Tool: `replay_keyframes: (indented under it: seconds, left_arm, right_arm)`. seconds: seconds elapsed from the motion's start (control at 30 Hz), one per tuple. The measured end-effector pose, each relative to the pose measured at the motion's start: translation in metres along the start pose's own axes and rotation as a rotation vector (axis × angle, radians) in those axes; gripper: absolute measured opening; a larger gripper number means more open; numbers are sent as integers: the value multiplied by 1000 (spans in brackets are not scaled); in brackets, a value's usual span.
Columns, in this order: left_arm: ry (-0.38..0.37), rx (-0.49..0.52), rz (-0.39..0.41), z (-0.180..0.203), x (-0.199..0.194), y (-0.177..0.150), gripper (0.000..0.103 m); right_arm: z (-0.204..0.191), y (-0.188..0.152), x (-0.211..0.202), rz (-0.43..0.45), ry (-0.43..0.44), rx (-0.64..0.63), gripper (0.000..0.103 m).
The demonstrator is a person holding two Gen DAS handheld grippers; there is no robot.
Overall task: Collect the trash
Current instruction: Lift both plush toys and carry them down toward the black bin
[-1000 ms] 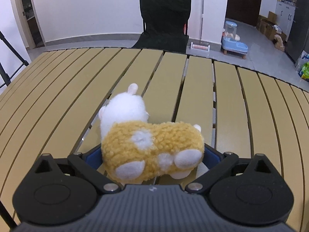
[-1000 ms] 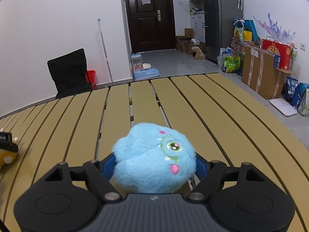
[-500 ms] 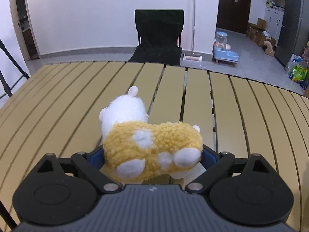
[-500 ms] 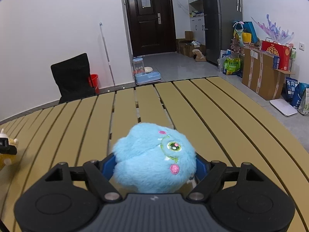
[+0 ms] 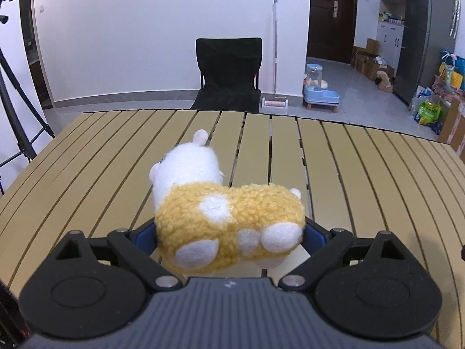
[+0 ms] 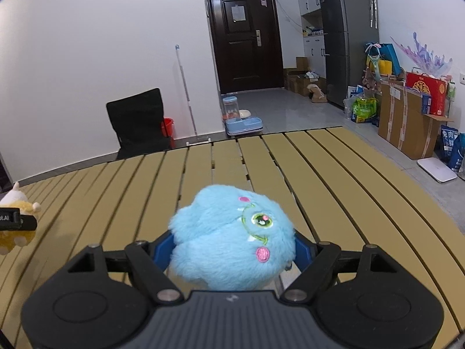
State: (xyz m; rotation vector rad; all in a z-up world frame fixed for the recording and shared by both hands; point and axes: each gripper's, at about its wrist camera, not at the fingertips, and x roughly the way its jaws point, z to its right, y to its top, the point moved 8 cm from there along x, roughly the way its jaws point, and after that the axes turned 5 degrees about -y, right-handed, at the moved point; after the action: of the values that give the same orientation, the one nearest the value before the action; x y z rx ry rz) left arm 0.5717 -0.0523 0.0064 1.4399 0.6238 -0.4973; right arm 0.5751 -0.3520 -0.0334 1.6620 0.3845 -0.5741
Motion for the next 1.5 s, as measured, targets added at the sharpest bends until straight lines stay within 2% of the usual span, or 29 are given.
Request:
replay_keyframes:
  seconds: [0.3,0.7,1.07,1.3,1.5]
  left_arm:
    - [-31,19,32,-11,-70,-31,95]
    - [-107,36,48,-21,-144,-92,95]
    - [-161,62,49,-29,-184,-155,95]
    - [-175,75,58,-35,-204,-189,95]
    - [-185,65,30,-41,-208,-225,95]
  right_arm:
    - [-10,-24,-72,18,30,-15,78]
    - [-23,-84,-156,13,68,-41,78]
    - [-35,-149,-202,-10,108,-54,78]
    - [-35,-186,-218,-38,108,-63,78]
    - [-35,-219,-225,-67,112,-59,78]
